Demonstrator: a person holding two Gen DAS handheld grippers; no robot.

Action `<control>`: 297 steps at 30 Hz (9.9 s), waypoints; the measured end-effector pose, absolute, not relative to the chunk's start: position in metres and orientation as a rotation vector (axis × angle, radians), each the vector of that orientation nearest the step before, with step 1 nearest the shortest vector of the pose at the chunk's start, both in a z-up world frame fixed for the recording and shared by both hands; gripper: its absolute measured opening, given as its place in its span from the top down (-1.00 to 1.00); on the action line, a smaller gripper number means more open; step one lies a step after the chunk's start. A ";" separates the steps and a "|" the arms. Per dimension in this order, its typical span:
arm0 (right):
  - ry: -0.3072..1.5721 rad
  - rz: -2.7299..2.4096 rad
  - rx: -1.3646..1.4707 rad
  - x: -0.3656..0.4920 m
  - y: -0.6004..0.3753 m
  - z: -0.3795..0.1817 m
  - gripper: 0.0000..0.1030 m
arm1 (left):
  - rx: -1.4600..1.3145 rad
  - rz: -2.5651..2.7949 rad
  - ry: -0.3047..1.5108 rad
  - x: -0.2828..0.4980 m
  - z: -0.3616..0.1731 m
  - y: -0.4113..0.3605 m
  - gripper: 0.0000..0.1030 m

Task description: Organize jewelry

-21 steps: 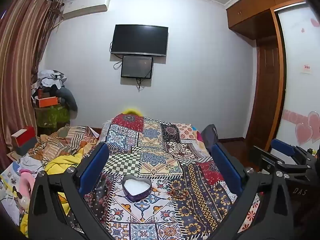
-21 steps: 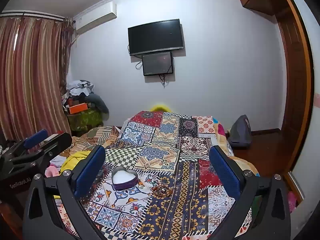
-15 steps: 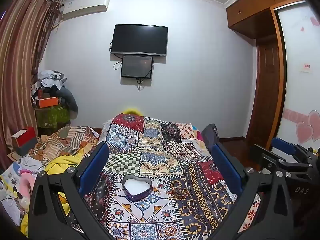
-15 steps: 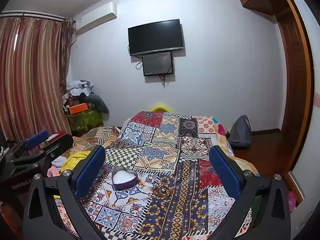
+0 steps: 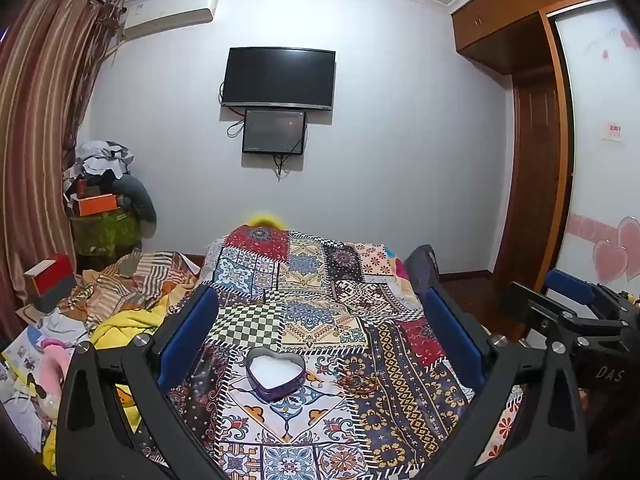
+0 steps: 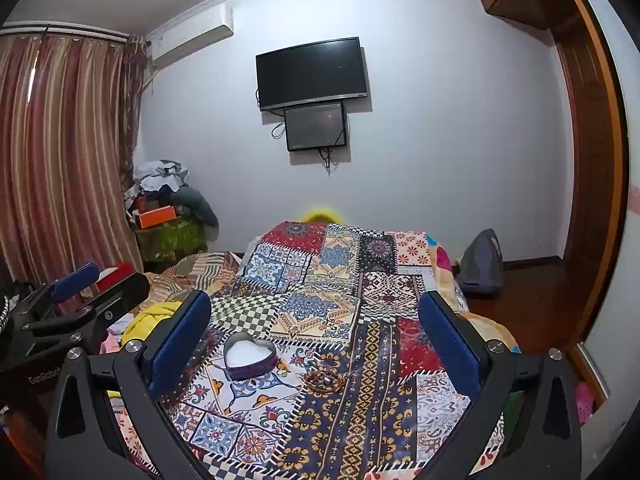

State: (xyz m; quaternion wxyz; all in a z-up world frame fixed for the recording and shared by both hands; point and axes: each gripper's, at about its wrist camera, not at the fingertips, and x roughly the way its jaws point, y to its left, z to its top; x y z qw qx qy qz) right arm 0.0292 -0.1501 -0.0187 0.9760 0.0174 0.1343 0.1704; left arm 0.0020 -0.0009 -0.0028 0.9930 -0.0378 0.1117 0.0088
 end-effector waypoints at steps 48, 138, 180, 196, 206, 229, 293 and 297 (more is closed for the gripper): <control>0.278 0.345 0.039 0.034 -0.155 -0.036 -1.00 | -0.088 0.026 0.222 -0.001 0.002 0.002 -1.00; 1.004 0.414 -0.075 0.244 -0.145 -0.235 0.50 | -0.196 -0.156 0.987 0.231 -0.231 0.016 0.42; 0.825 0.430 -0.058 0.212 -0.138 -0.166 0.83 | -0.200 -0.124 0.871 0.193 -0.181 0.029 0.64; 0.700 0.573 -0.065 0.202 -0.080 -0.126 0.82 | -0.186 -0.065 0.739 0.174 -0.134 0.064 0.64; 0.715 0.658 -0.081 0.210 -0.041 -0.136 0.82 | -0.177 -0.029 0.724 0.185 -0.136 0.088 0.64; 0.932 0.746 -0.131 0.245 0.000 -0.199 0.82 | -0.146 -0.079 0.854 0.222 -0.185 0.103 0.64; 0.882 0.462 -0.060 0.191 -0.162 -0.176 0.48 | -0.113 -0.160 0.865 0.176 -0.151 0.011 0.37; 0.921 0.462 -0.067 0.197 -0.163 -0.191 0.48 | -0.118 -0.173 0.899 0.185 -0.166 0.003 0.37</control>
